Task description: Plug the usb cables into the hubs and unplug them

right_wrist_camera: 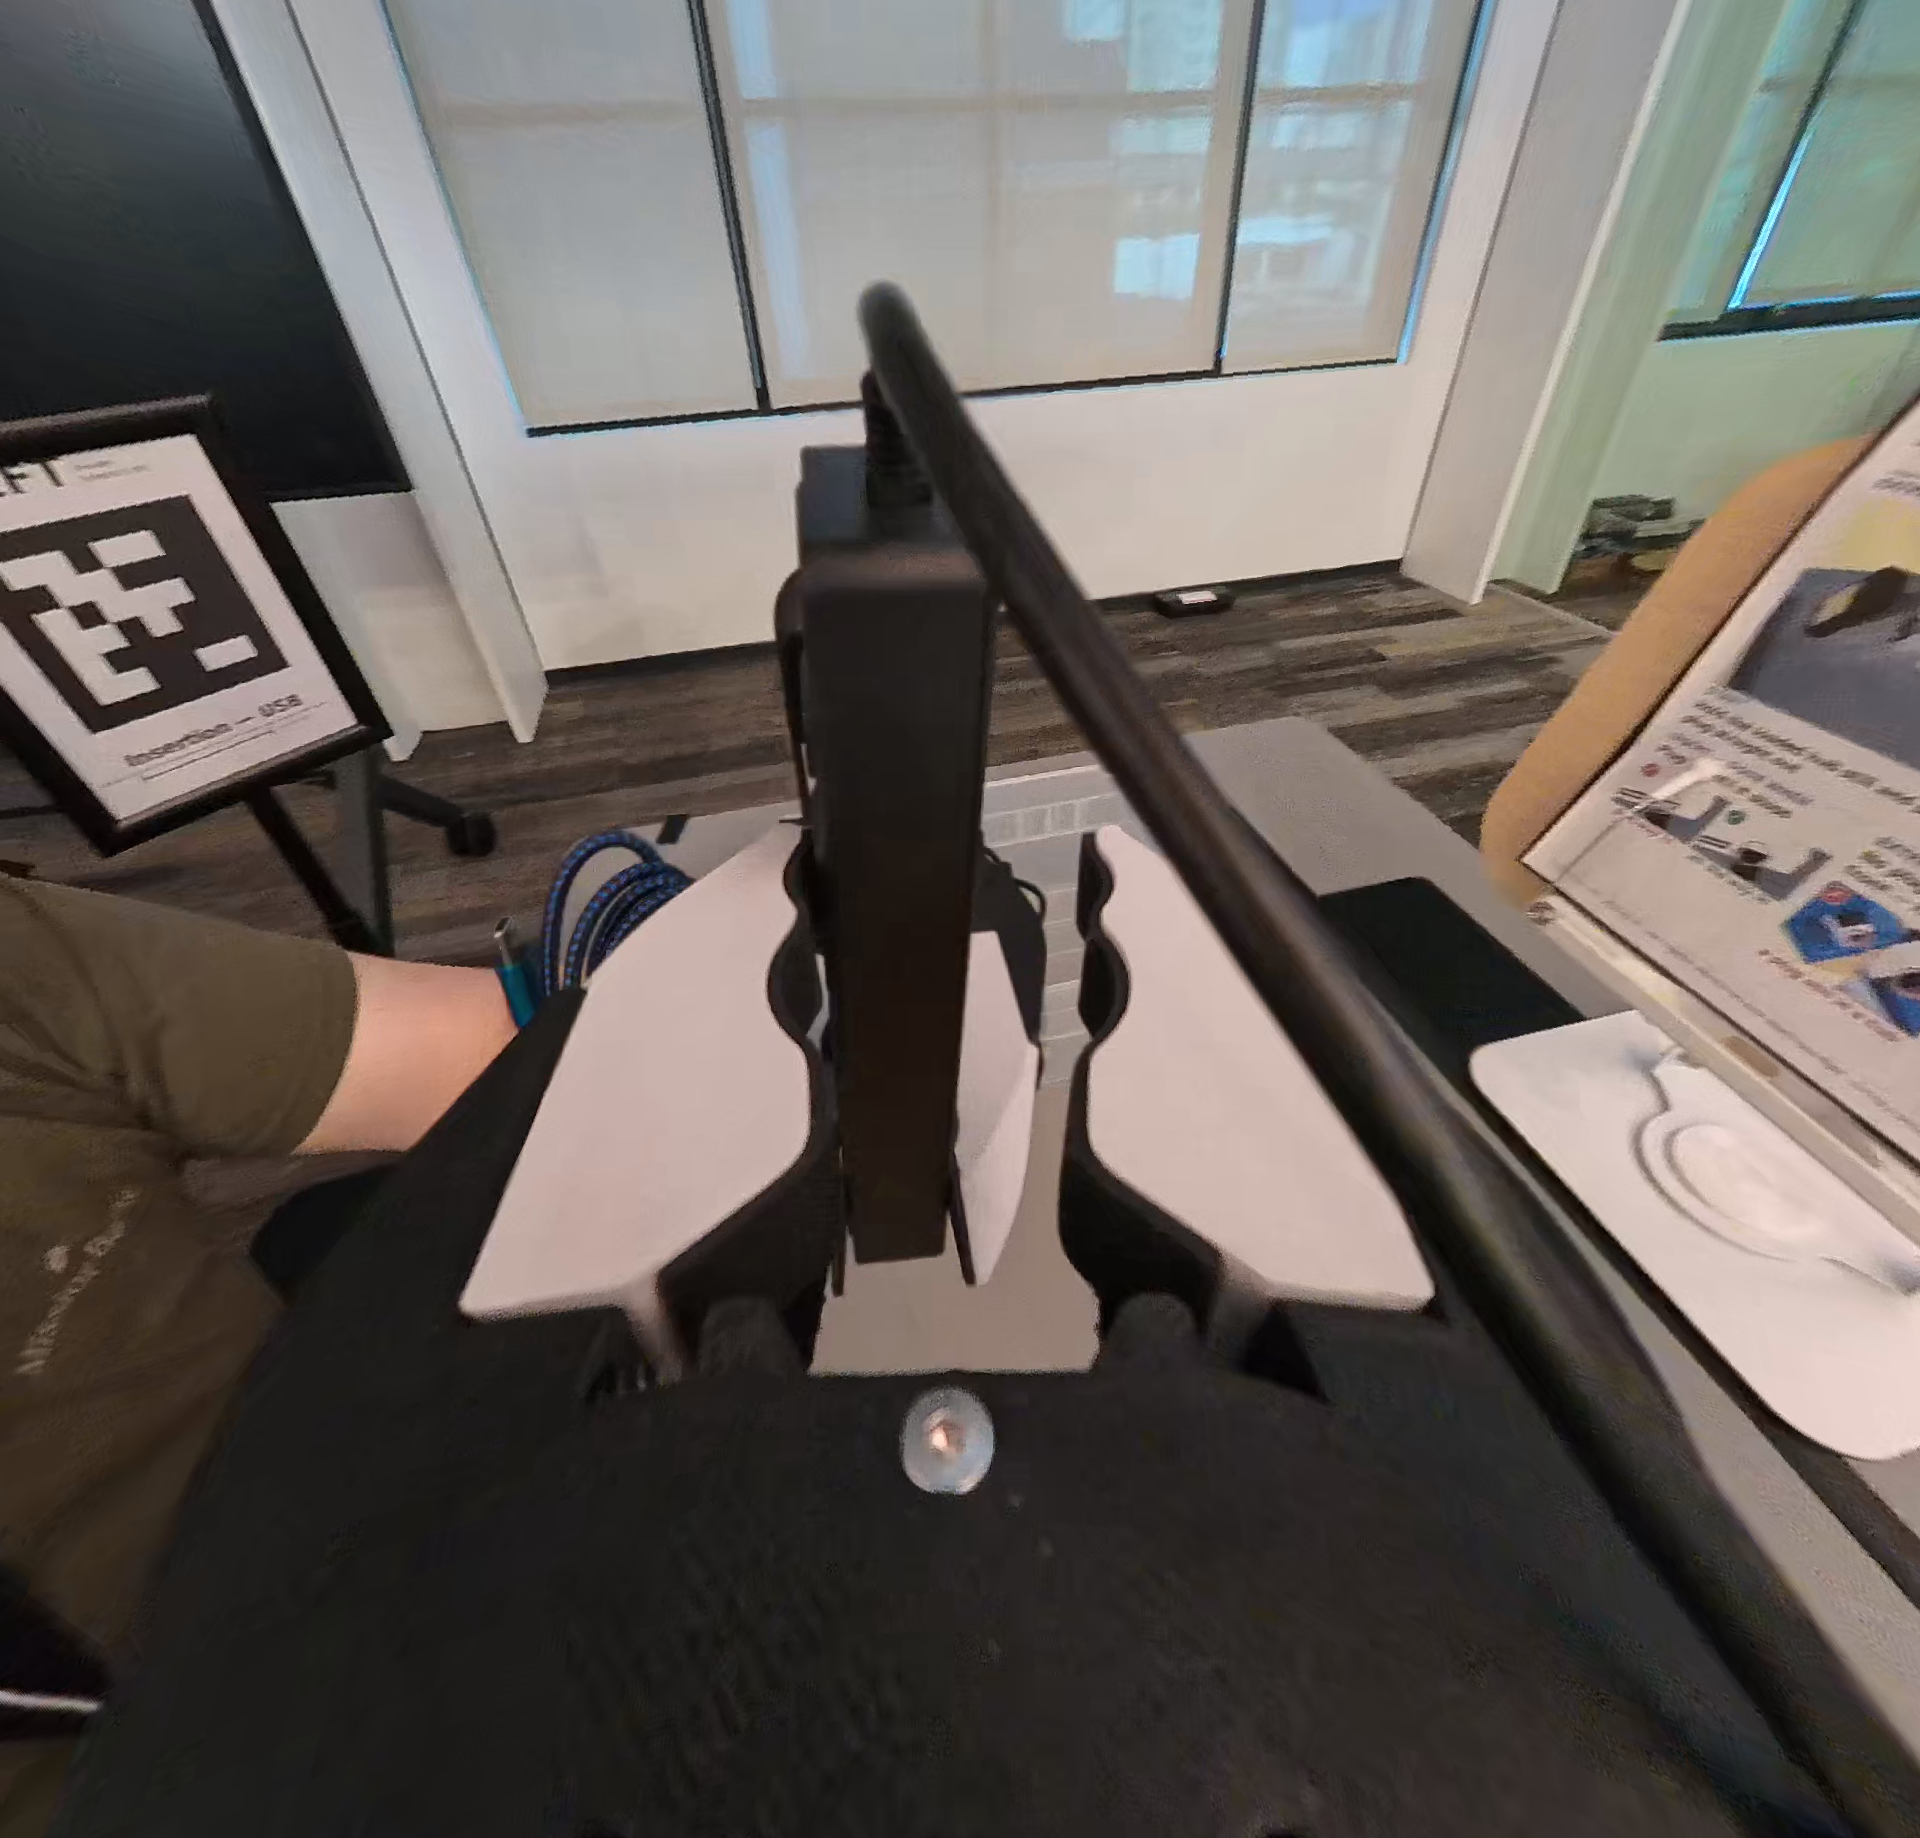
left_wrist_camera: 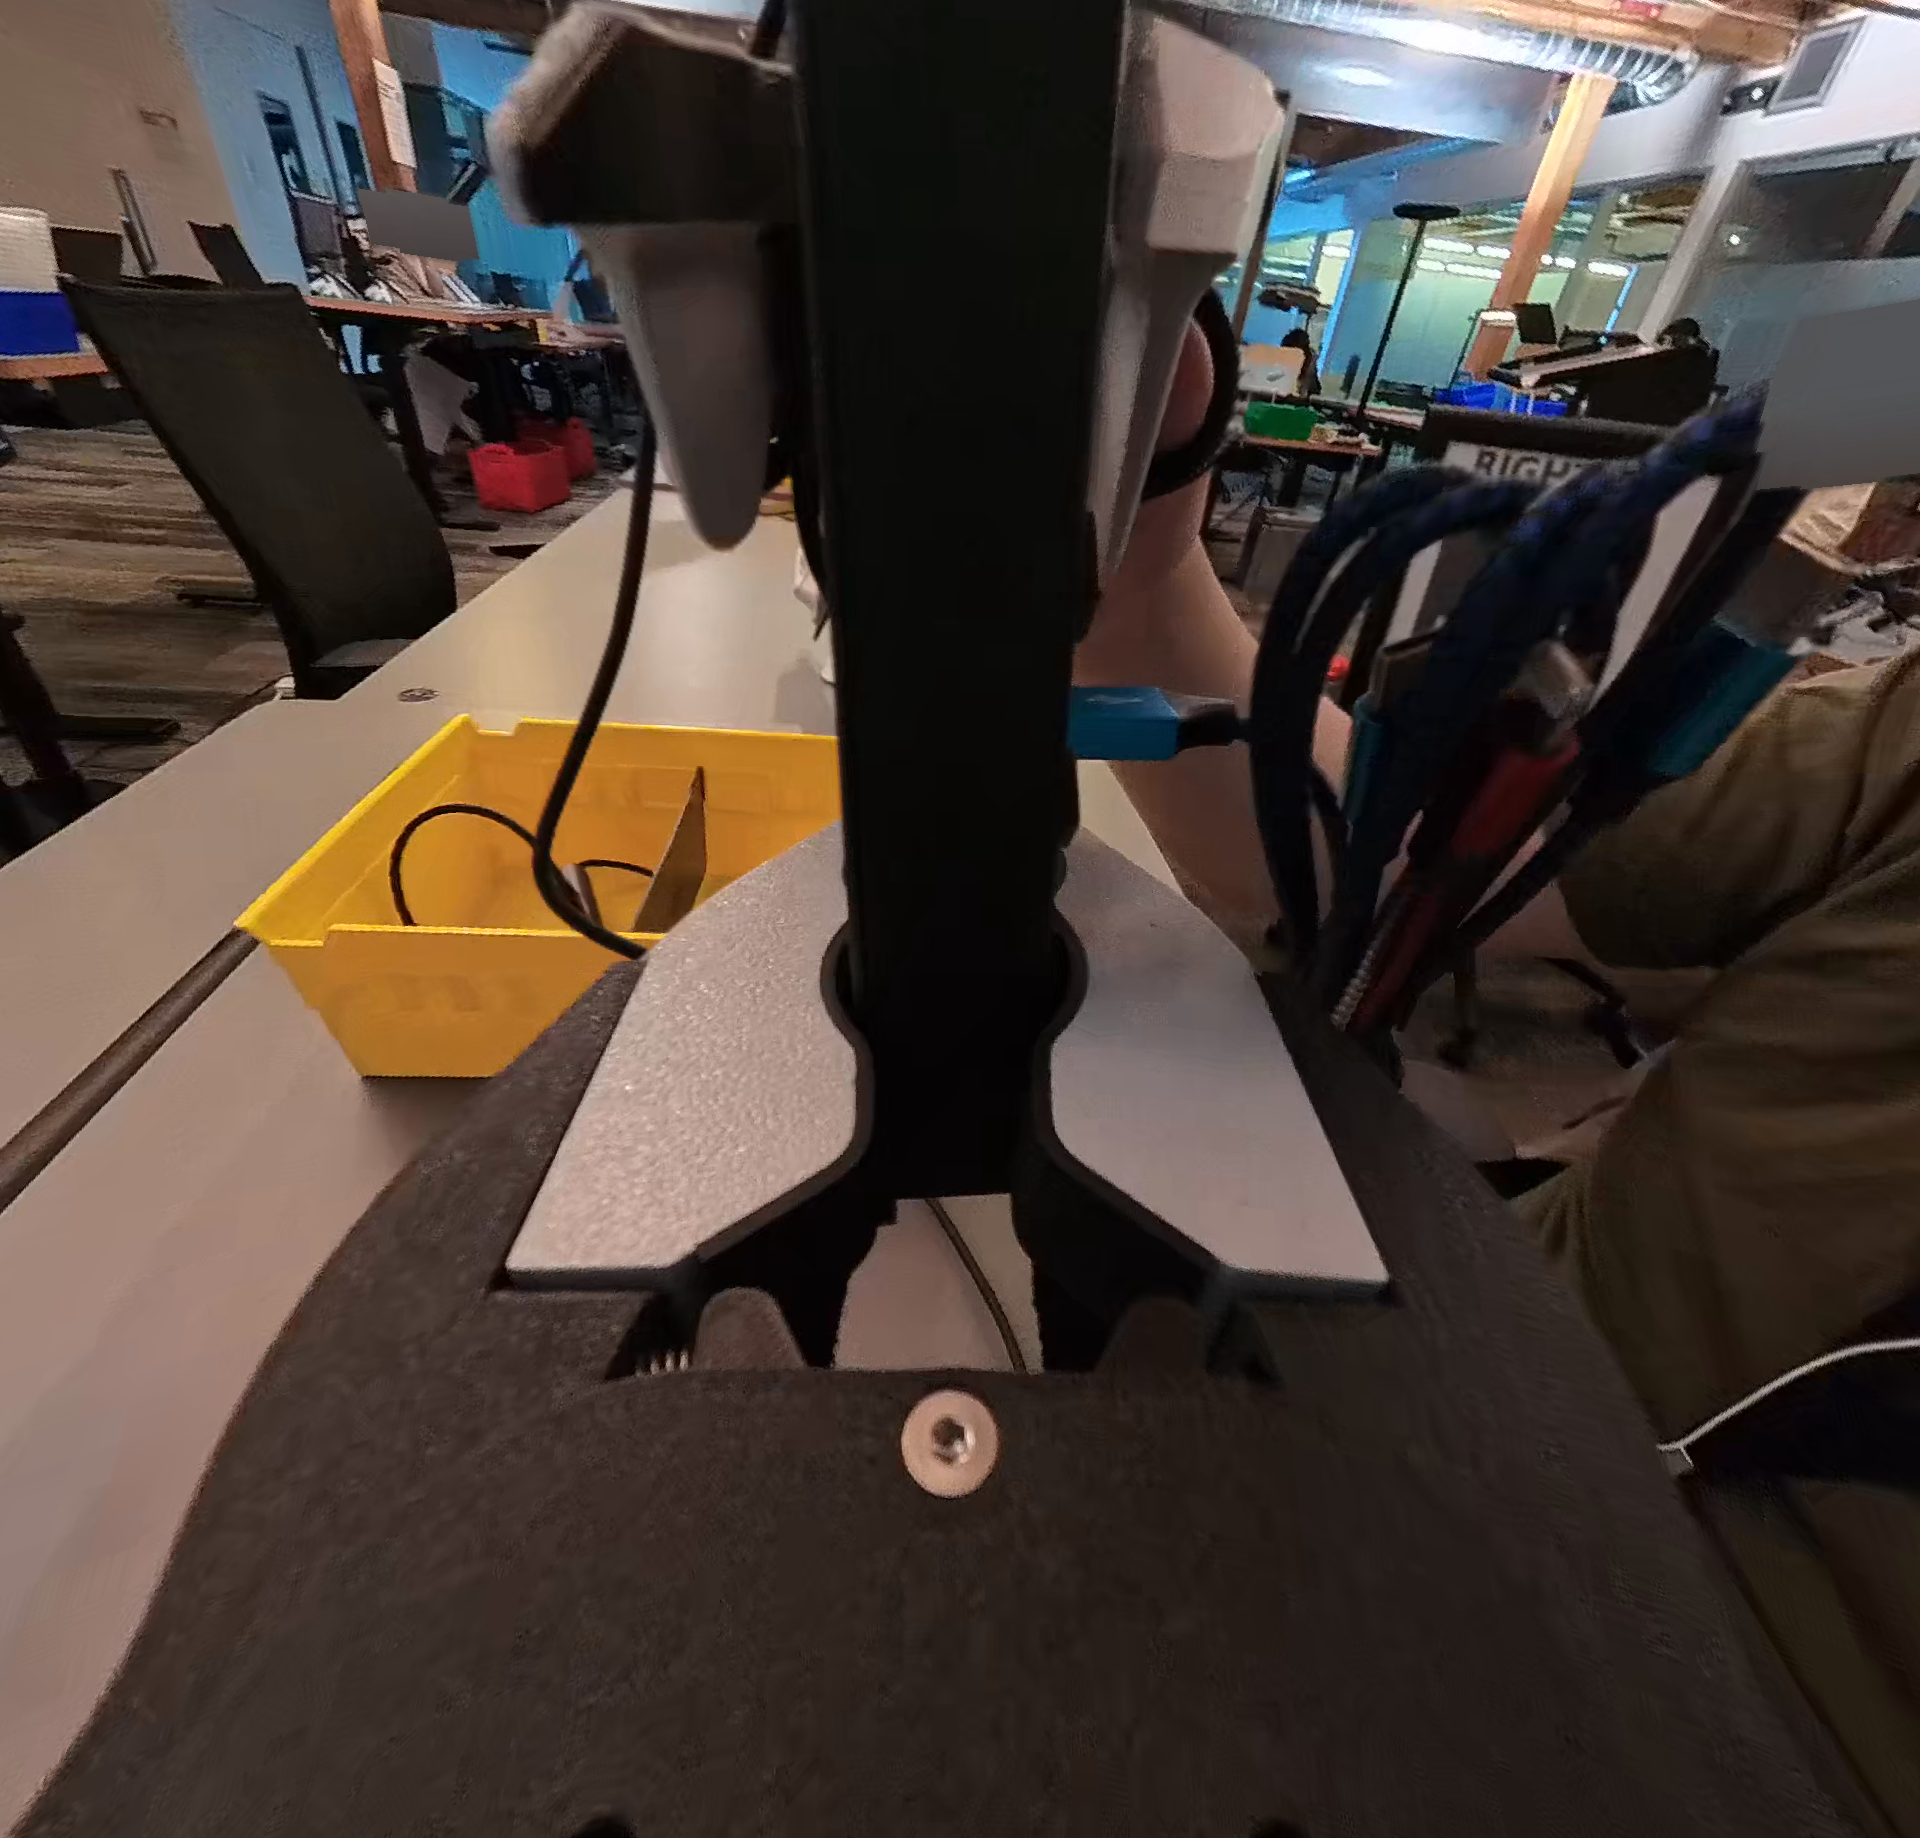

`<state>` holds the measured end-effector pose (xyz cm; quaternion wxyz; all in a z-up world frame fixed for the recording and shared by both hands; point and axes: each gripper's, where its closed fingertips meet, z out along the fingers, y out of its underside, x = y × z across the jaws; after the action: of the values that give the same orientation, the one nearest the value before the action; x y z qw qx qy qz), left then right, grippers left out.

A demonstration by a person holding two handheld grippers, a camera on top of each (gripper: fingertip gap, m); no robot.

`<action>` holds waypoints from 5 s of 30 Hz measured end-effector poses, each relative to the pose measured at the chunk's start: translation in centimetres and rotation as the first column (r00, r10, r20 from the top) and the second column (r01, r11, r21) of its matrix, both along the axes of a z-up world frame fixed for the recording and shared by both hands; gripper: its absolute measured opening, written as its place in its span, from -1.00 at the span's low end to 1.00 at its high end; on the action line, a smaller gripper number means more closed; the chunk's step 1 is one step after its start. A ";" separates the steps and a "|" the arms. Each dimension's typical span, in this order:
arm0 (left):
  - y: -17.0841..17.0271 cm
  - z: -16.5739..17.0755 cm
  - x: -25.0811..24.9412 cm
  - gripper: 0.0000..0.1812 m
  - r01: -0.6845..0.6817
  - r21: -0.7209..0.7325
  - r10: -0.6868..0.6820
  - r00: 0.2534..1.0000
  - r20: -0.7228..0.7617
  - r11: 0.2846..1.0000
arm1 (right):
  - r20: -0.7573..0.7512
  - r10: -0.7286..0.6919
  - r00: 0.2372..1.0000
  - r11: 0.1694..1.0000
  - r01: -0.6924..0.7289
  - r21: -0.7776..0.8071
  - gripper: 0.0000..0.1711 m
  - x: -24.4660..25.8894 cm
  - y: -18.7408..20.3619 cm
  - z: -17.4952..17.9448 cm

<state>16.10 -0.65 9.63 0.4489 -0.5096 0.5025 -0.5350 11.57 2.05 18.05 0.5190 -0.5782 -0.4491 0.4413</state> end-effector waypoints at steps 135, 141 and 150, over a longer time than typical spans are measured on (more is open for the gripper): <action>12.2 -8.2 11.3 -0.39 -0.213 0.213 0.282 0.880 -0.381 0.954 | 0.854 -0.013 0.521 0.982 0.165 -0.086 -0.70 26.6 18.1 -20.9; 9.5 -7.9 10.5 -0.38 -0.208 0.216 0.276 0.891 -0.361 0.954 | 0.900 0.111 0.422 0.951 0.219 -0.220 -0.70 26.4 18.3 -24.3; 6.2 -6.8 7.1 -0.34 -0.234 0.159 0.276 0.895 -0.349 0.959 | 0.930 0.139 0.340 0.927 0.286 -0.243 -0.39 26.9 16.5 -23.5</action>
<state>23.23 5.57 2.81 0.4413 -0.6360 0.5359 -0.3370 38.50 18.54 -5.44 0.0696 -0.8307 -0.5466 0.0802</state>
